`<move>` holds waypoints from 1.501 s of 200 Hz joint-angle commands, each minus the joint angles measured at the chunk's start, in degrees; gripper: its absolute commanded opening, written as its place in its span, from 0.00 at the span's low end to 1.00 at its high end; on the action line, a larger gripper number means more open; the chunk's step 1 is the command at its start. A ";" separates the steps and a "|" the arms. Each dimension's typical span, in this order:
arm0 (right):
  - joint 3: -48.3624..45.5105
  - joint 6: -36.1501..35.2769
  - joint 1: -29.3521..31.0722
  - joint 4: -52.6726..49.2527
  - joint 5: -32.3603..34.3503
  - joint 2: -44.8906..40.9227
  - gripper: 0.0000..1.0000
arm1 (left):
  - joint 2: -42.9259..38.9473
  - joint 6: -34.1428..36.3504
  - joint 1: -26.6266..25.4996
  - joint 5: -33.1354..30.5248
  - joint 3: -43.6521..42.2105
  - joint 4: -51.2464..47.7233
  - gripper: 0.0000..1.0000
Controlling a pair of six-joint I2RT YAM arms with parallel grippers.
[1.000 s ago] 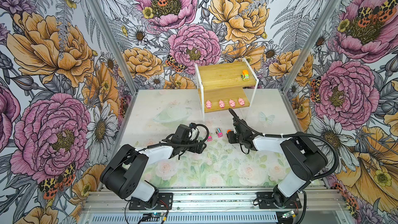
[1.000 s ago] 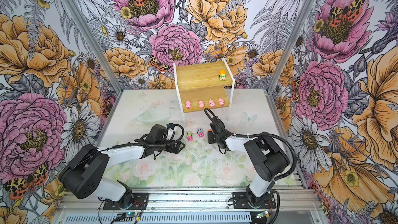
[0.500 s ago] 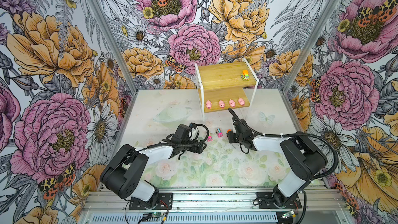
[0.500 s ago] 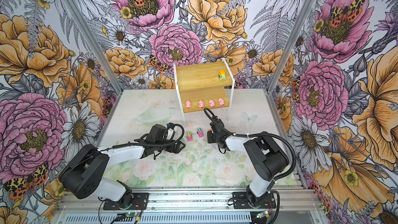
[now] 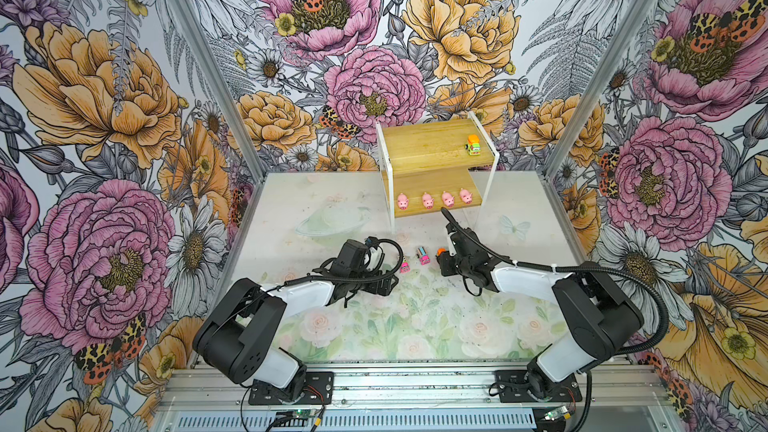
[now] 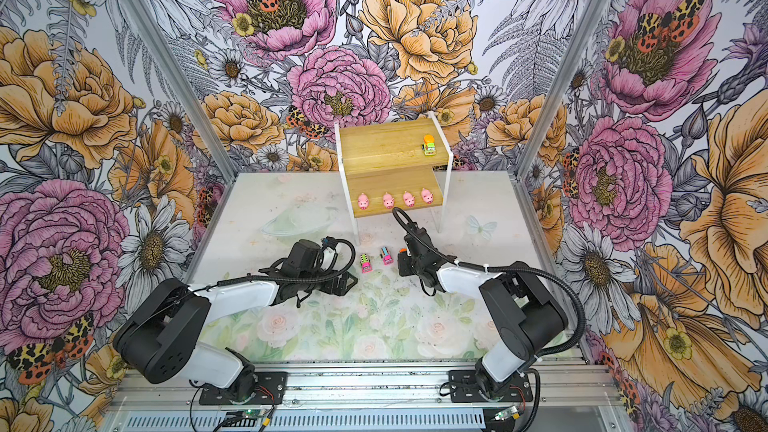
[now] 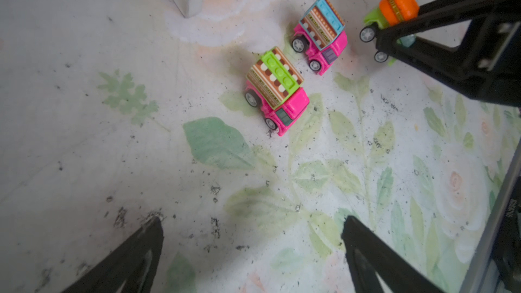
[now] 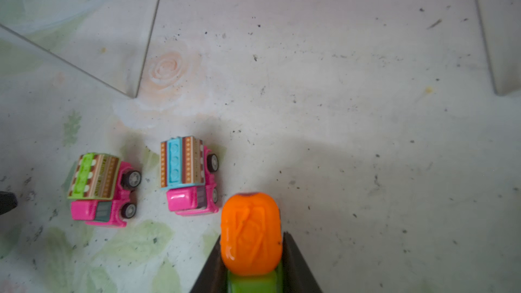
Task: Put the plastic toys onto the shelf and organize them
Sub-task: 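Lift the truck with the right gripper and carry it to the shelf, then set the truck on the upper shelf beside the first and open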
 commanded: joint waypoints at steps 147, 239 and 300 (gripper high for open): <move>59.38 -8.47 2.29 -47.17 10.63 -8.17 0.22 | -2.92 0.63 0.00 0.05 1.00 0.24 0.99; 89.70 -8.11 -4.78 -57.87 9.60 13.32 0.22 | -4.42 -0.21 0.00 -0.87 0.75 -0.01 0.99; 95.34 -7.08 -4.90 -59.78 7.88 20.32 0.22 | -4.07 -0.12 0.00 -1.38 0.66 0.03 0.99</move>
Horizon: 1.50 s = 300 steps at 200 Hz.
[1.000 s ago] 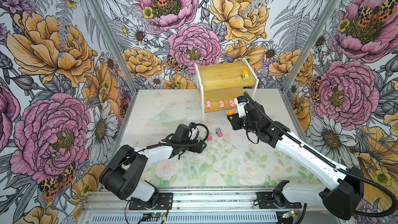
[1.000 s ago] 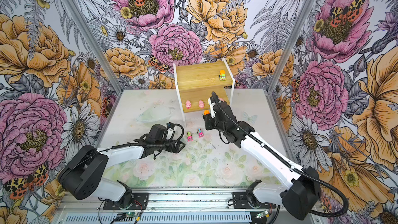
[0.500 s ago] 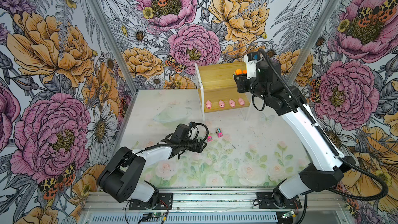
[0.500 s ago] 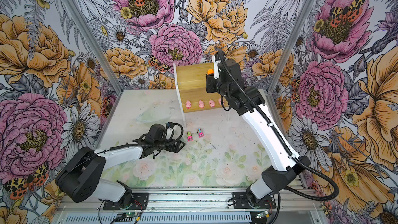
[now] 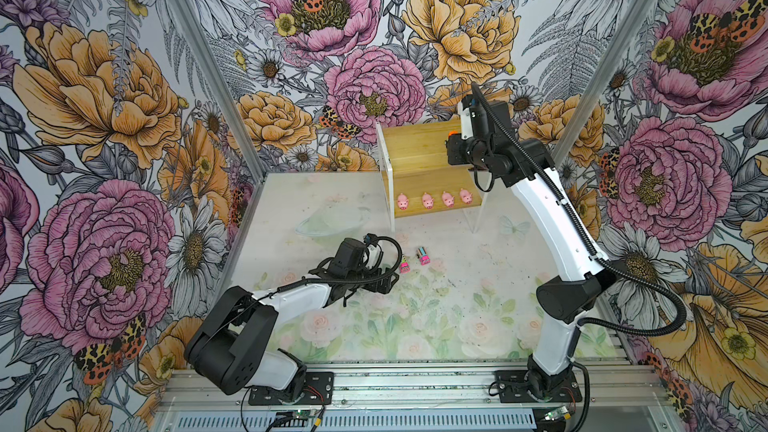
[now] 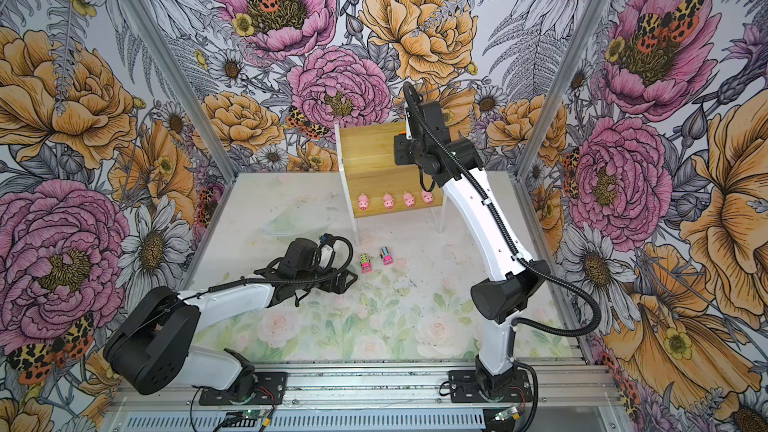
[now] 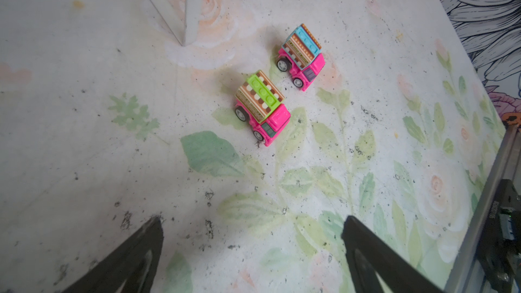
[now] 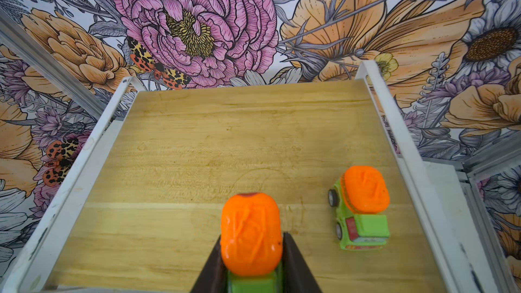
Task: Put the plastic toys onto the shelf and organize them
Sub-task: 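Set the truck on the upper shelf beside the first and open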
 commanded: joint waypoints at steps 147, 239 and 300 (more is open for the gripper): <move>5.08 1.22 -1.04 -1.84 1.46 6.49 0.23 | -0.44 0.36 0.33 -2.15 0.15 -0.04 0.99; 5.07 1.05 -1.84 -1.86 2.33 6.38 0.28 | -0.70 0.55 0.95 -2.06 -0.43 0.07 0.99; 5.07 0.75 -1.85 -1.86 1.63 6.48 0.43 | -0.96 0.53 1.42 -1.86 -0.73 0.05 0.99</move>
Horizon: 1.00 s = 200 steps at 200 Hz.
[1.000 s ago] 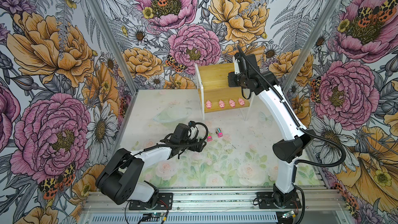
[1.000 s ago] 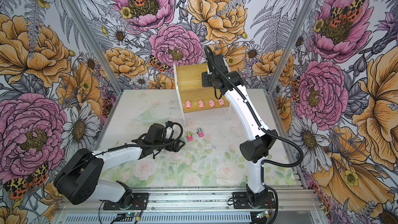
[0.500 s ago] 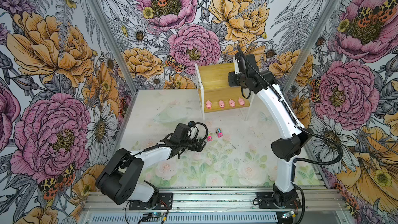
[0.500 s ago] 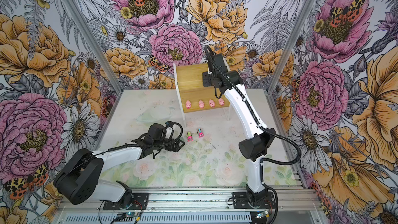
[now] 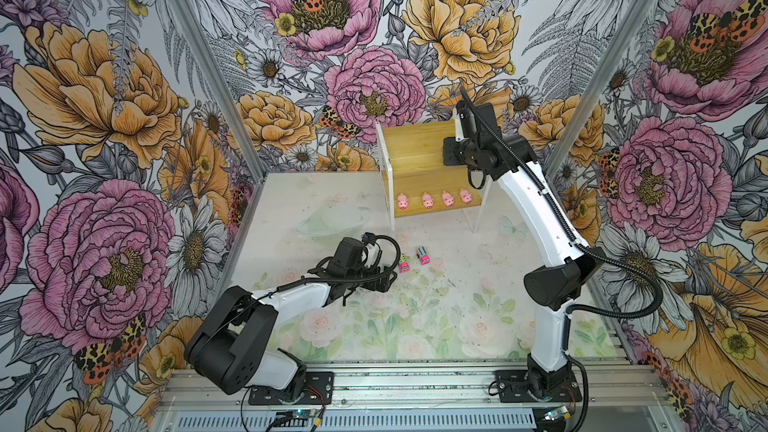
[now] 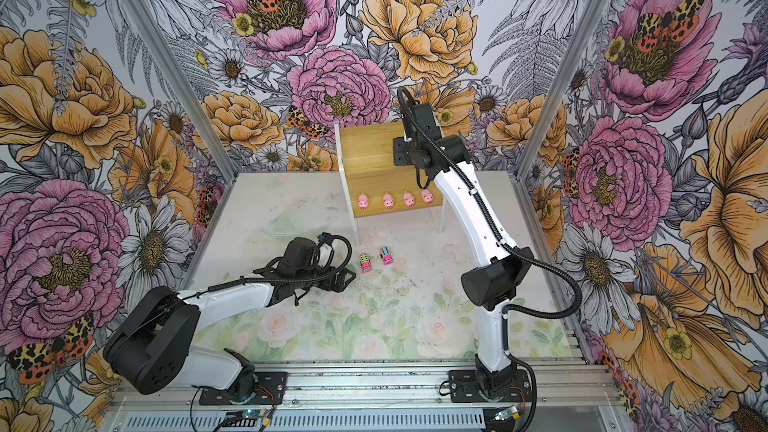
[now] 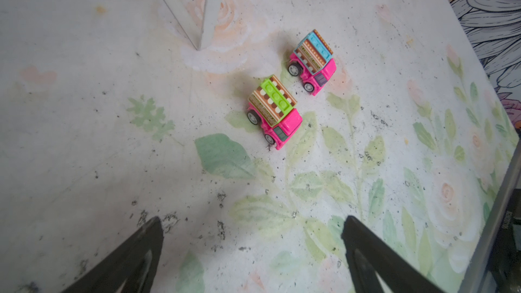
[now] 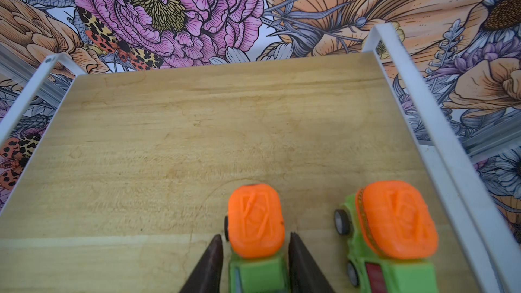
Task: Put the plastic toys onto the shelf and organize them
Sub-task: 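Set the truck on the upper shelf beside the first and open, then withdraw the right gripper toward the pink truck with teal top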
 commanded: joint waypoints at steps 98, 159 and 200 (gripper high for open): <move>1.36 -1.32 2.30 -1.32 -1.50 -6.48 0.57 | -0.88 0.45 0.93 -0.37 -0.64 0.31 0.99; -18.47 -5.51 10.98 -0.17 2.70 -24.39 0.58 | -0.37 1.14 1.10 0.04 -1.30 0.93 0.99; -52.79 -3.18 11.27 17.20 -3.55 -35.54 0.57 | -0.39 1.19 1.15 -0.28 -1.34 0.93 0.99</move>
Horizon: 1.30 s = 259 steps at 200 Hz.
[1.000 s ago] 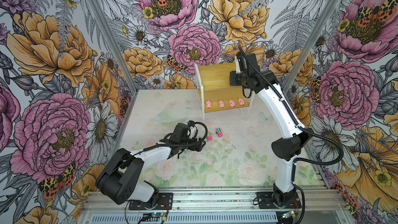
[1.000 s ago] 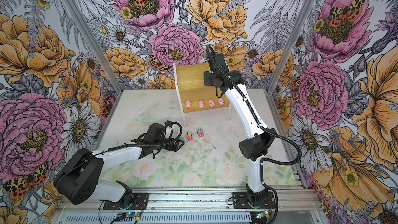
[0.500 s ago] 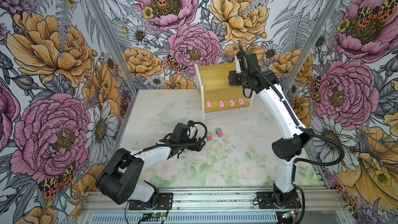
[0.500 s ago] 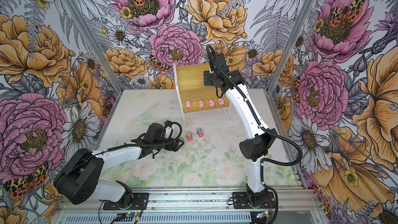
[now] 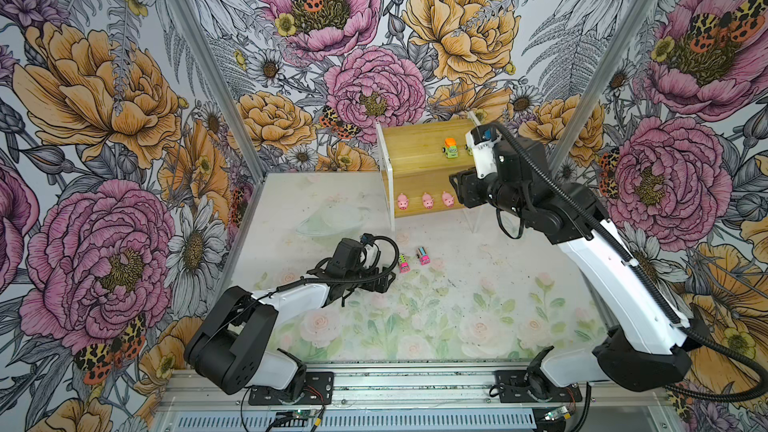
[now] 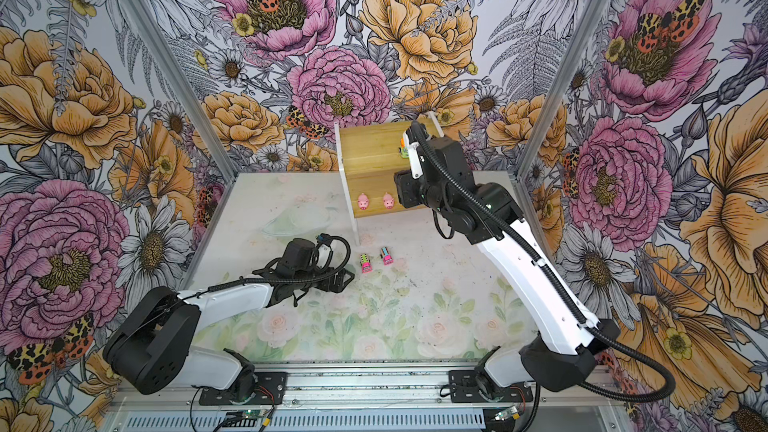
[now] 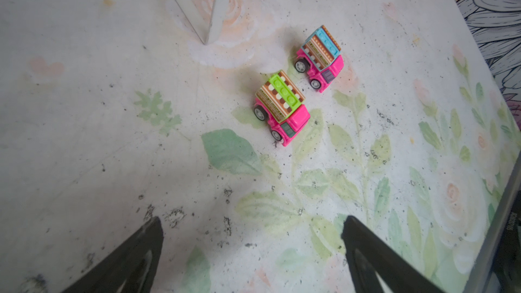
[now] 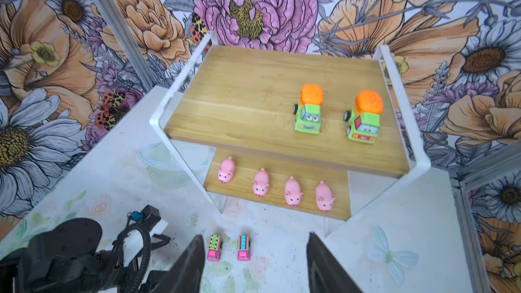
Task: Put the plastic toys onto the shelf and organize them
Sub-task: 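Withdraw the right gripper toward the pink truck with teal top, then lower the right gripper around the teal-topped pink truck and close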
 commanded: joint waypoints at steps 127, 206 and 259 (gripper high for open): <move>-50.61 10.68 1.04 45.38 -9.75 6.70 0.52 | -0.09 0.67 0.19 -1.16 -0.68 0.68 0.99; -49.21 10.84 1.30 51.21 -9.32 16.04 0.52 | 1.14 0.56 0.09 -1.16 -0.23 0.80 0.99; -48.23 11.33 1.32 53.37 -9.24 20.65 0.51 | 1.14 0.56 0.06 -1.52 -0.35 0.82 0.99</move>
